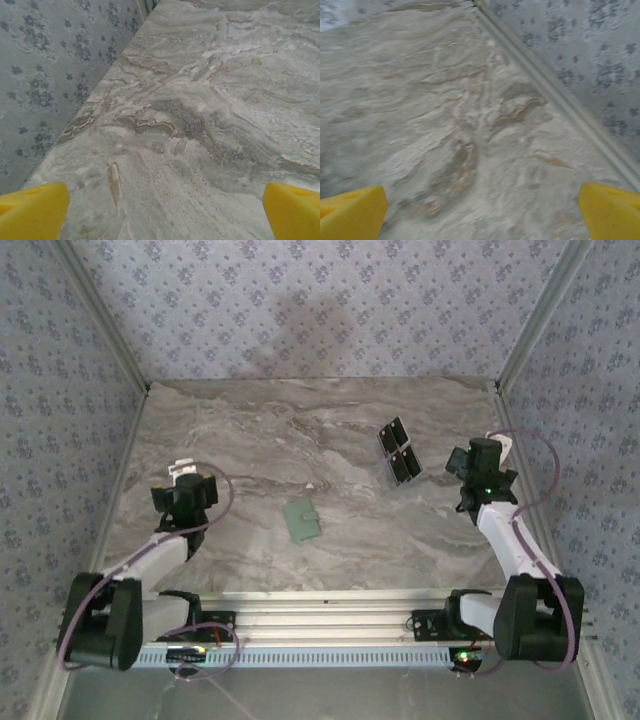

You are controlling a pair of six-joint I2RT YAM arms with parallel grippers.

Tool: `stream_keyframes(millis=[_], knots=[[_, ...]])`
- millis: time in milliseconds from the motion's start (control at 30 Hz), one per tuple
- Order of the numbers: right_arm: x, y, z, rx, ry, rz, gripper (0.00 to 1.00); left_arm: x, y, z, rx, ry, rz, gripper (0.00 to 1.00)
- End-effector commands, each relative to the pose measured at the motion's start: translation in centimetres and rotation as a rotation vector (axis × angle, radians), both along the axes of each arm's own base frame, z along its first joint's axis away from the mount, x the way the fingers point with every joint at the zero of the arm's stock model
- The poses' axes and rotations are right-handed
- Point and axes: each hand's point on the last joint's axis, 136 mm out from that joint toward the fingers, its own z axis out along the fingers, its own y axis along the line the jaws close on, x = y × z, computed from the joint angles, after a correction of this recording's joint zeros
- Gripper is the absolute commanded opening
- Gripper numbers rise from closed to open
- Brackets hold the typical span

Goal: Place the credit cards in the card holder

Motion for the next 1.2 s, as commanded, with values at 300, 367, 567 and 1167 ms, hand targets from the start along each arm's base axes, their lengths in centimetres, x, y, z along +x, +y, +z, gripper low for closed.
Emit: stream_keyframes(millis=[300,367,567,1167], knots=[[3.8,2.7,-5.5,-0.071,-0.129,0.230,1.00,6.2,-0.7,-0.3,-0.141,-0.039,-0.195,0.99],[4.1,4.2,-6.5,-0.102,-0.144,0.311,1.00,6.3,-1.2,0.3,-0.165,-0.093,-0.227,0.99],[4.0,5.2,-7.5,-0.092,-0.158,0.380,0.99,5.6,-2.9,-1.7,-0.137,-0.154,-0.322,0.96],[4.0,5.4,-7.6,-0.092,-0.151,0.389,1.00,6.8,-2.4,-2.2,-0.170,-0.090,-0.295,1.00]])
